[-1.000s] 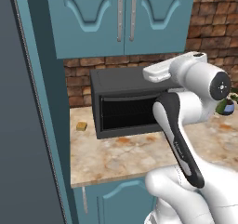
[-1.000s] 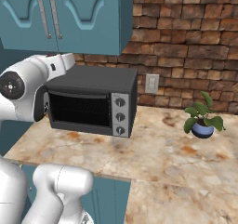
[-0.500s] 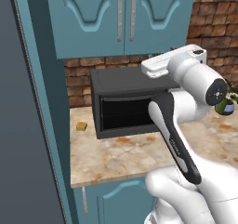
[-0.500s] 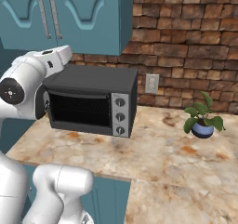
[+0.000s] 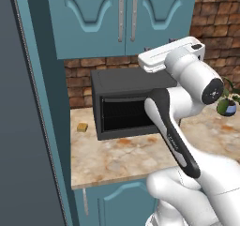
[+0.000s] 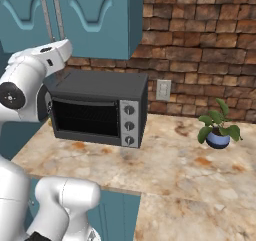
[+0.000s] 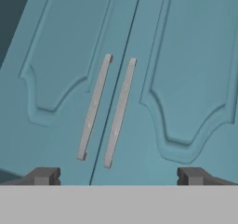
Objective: Pick the sponge and spray from the cabinet and place them on the counter.
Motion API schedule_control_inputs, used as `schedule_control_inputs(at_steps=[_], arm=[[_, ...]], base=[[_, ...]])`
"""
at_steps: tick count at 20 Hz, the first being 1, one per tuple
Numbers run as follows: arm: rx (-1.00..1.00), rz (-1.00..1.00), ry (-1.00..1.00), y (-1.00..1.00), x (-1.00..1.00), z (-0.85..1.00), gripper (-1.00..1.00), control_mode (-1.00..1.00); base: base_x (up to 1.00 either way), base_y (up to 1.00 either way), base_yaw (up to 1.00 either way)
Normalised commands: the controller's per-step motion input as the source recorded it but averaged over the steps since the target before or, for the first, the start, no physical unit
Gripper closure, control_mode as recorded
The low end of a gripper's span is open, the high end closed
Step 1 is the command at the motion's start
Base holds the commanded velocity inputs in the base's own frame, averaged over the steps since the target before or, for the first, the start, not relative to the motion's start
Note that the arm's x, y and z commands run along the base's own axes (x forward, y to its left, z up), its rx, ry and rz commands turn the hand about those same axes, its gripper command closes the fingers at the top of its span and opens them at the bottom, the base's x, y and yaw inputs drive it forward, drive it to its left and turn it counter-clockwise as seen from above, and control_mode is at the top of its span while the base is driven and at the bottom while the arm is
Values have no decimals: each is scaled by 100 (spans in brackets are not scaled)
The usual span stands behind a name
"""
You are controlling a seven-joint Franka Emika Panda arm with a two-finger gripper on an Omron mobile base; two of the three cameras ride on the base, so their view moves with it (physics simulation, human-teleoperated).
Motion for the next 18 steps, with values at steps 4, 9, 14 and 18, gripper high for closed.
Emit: schedule_control_inputs(at_steps=[4,9,14,18], arm=[[3,0,-1,16,16,11,-100,-100],[1,0,-1,21,17,4,-100,-100],[0,0,-1,4,21,0,-100,-100],[0,0,0,0,28,0,-100,-100]], base=[[0,0,0],[0,0,0],[0,0,0],[0,0,0]])
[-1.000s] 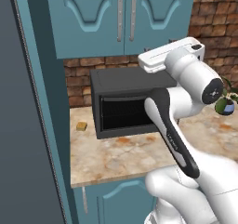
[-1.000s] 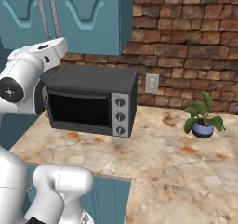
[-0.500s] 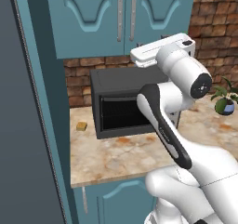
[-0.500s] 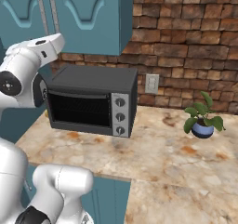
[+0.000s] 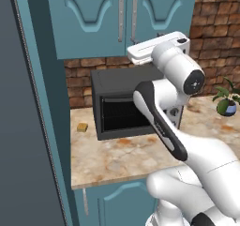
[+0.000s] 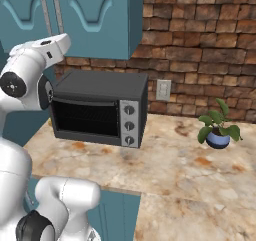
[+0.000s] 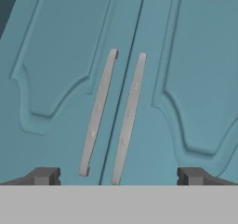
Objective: Pick the sponge and spray from the cabinet and place them on the counter.
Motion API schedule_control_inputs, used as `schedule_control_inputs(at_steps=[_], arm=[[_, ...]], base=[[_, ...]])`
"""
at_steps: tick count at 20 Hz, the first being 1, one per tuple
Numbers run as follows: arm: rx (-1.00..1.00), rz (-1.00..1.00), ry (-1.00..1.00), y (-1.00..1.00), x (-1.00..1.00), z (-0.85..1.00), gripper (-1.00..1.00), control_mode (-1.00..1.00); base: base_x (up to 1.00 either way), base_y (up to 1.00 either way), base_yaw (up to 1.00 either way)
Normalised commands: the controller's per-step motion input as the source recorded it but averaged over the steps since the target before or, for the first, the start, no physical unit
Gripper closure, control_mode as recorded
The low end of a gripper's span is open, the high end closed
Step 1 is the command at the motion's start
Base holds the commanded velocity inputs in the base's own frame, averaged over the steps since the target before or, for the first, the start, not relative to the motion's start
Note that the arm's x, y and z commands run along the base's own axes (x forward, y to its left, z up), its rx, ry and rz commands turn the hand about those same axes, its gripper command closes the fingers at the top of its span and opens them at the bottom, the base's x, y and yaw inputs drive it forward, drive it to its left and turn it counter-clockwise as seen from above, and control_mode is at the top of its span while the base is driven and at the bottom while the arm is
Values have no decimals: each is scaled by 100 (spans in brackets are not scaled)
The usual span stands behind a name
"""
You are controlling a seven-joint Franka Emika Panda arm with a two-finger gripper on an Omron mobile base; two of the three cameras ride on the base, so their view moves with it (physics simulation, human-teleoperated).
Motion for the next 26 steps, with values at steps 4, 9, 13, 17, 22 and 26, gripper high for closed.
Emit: schedule_control_inputs(at_steps=[4,9,13,17,22,26], arm=[[0,0,-1,0,31,0,-100,-100],[0,0,-11,0,22,0,-100,-100],[0,0,-8,0,33,0,-100,-100],[0,0,-3,0,40,0,-100,-100],[0,0,0,0,40,0,-100,-100],[0,0,0,2,40,0,-100,-100]], base=[[0,0,0],[0,0,0],[0,0,0],[0,0,0],[0,0,0],[0,0,0]])
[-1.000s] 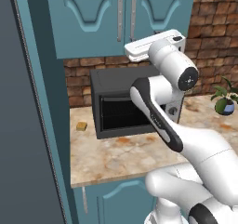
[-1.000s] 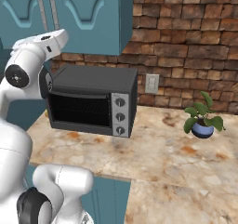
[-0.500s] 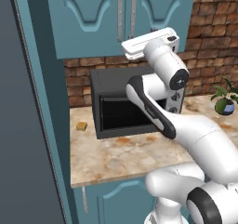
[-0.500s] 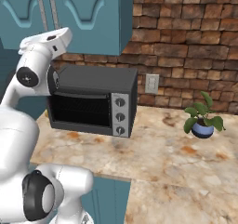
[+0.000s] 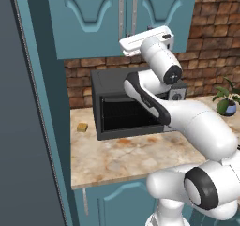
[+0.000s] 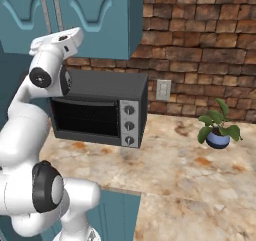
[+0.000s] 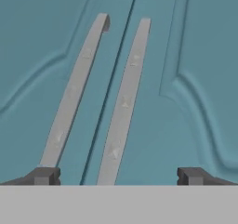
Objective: Pick the sponge and spray from the cabinet and place them on the counter.
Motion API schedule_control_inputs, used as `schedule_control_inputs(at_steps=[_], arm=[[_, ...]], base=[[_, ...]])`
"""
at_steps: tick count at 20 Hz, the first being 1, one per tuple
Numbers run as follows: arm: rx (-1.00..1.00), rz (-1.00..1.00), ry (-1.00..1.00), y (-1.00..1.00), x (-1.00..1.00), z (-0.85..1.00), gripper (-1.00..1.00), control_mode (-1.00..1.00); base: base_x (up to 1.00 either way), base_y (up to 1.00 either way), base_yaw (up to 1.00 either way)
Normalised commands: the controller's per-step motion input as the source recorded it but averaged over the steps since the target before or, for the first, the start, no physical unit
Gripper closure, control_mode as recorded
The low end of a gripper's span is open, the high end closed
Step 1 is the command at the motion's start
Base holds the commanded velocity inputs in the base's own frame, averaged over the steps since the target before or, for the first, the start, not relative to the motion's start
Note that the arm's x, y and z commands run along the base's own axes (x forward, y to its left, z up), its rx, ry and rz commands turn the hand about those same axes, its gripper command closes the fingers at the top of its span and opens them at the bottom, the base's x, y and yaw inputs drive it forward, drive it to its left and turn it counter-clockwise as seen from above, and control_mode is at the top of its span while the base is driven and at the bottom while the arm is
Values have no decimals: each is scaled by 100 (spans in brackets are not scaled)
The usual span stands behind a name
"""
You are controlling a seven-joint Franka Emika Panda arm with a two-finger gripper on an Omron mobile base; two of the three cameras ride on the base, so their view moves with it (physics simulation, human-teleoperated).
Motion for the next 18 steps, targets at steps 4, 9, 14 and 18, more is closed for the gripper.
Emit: schedule_control_inputs(at_steps=[4,9,14,18], arm=[[0,0,0,3,38,0,-100,-100],[0,0,0,7,35,0,-100,-100],[0,0,0,17,31,0,-100,-100],[0,0,0,24,34,-3,100,-100]], base=[[0,0,0],[0,0,0],[0,0,0],[0,0,0]])
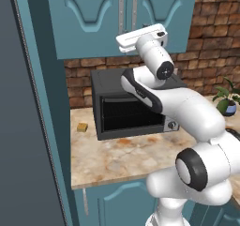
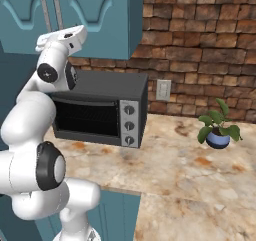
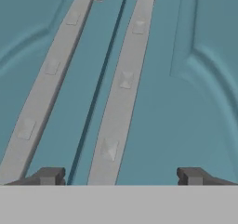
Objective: Pick the sponge and spray from the cabinet and place them on the counter.
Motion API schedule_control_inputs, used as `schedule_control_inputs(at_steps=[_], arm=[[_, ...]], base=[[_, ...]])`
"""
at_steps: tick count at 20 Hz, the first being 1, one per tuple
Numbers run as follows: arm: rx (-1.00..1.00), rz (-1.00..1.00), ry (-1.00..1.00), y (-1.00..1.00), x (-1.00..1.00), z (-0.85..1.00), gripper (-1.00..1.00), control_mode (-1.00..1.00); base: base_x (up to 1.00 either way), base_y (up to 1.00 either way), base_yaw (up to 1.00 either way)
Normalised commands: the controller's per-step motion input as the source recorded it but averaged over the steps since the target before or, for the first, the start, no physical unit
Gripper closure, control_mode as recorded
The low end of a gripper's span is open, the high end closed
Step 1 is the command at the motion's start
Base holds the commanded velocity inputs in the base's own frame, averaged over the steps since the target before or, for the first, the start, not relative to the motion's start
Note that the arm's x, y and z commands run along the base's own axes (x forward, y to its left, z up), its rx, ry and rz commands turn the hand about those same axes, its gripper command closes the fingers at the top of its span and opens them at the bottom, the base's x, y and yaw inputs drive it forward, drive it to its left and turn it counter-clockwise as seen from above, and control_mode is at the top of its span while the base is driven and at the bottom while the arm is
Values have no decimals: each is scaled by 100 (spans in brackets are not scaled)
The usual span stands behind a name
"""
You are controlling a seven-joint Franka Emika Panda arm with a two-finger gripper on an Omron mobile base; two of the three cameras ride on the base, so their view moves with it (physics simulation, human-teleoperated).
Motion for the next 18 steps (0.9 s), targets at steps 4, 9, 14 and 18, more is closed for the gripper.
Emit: schedule_control_inputs(at_steps=[4,9,14,18], arm=[[0,0,2,15,46,0,100,-100],[0,0,15,0,41,-2,100,-100],[0,0,33,5,50,-14,100,-100],[0,0,26,6,53,-26,100,-100]], base=[[0,0,0],[0,0,0],[0,0,0],[0,0,0]])
